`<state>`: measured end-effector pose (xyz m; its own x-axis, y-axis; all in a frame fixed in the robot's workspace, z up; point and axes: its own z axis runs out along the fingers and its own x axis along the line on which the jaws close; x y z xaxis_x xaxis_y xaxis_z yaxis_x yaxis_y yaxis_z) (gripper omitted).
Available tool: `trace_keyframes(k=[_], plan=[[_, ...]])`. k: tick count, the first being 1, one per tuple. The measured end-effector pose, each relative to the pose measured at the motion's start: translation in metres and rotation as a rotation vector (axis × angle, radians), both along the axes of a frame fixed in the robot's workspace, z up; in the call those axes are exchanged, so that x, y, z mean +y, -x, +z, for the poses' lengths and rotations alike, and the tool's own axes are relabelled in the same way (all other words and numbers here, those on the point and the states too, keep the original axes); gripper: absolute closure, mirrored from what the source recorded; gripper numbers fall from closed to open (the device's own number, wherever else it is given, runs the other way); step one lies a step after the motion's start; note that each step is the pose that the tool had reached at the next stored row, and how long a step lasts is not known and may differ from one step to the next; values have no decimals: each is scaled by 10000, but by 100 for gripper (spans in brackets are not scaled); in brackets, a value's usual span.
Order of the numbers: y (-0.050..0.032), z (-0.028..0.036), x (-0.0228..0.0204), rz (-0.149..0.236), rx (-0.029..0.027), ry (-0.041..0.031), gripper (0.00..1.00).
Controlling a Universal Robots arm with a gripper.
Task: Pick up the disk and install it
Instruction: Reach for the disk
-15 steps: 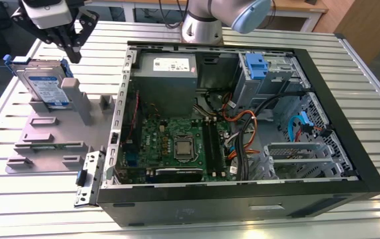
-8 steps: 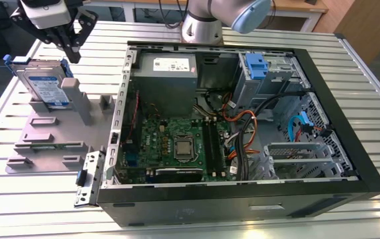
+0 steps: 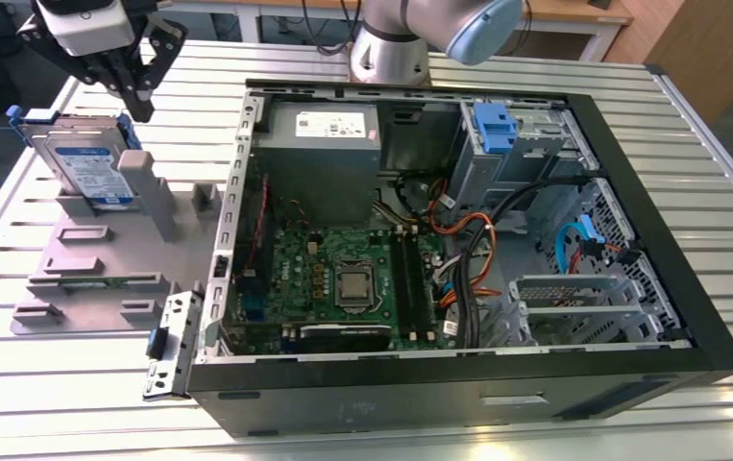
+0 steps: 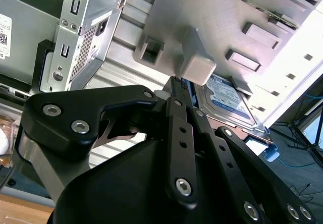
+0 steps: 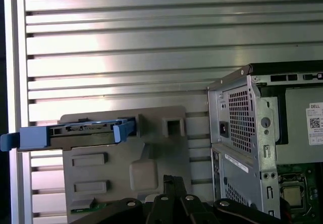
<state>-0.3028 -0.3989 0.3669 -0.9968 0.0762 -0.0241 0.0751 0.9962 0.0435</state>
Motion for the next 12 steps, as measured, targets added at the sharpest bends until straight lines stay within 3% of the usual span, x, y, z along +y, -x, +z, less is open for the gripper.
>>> trace_keyframes(k=[10,12], plan=[[20,-1,0,0,0,0,89],[64,-27,0,0,1,0,89]])
